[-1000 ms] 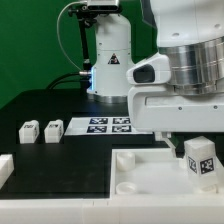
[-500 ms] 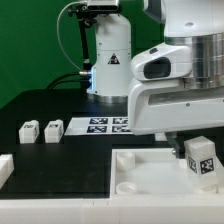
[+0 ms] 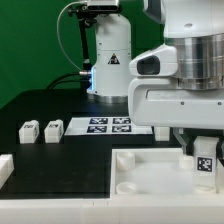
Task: Assemble one leg
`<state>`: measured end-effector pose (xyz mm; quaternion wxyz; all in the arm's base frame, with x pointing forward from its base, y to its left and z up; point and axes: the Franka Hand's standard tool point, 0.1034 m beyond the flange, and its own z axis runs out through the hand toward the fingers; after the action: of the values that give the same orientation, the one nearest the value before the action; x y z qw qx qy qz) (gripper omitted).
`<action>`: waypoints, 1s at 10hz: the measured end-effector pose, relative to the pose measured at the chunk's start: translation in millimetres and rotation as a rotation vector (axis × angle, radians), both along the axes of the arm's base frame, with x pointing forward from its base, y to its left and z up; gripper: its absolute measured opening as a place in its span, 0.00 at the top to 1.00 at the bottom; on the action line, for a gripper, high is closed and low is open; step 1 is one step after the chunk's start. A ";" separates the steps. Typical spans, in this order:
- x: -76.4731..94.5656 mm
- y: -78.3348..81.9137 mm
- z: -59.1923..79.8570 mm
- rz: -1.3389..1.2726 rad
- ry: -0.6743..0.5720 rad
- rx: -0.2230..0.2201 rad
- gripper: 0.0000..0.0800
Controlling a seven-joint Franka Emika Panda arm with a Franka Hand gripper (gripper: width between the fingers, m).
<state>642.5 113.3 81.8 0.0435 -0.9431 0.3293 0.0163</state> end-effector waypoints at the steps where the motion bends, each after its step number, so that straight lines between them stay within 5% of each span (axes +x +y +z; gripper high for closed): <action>1: 0.2 -0.5 -0.4 -0.194 0.018 0.001 0.64; 4: -3.1 -8.0 -3.3 -0.820 0.067 0.082 0.64; 6: -3.9 -8.0 -3.1 -0.912 0.075 0.089 0.64; 7: -4.1 -7.9 -3.5 -0.893 0.073 0.088 0.51; 8: -4.3 -7.1 -3.7 -0.815 0.063 0.086 0.51; 9: -5.1 -1.4 -3.6 -0.619 0.037 0.078 0.30; 10: -6.2 6.2 -3.2 -0.444 0.015 0.074 0.21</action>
Offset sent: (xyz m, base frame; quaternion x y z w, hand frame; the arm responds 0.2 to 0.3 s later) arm 0.0105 -0.0099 0.0033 0.1449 0.0169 0.5138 0.8454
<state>636.3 119.4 78.6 0.0779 -0.8450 0.5285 0.0256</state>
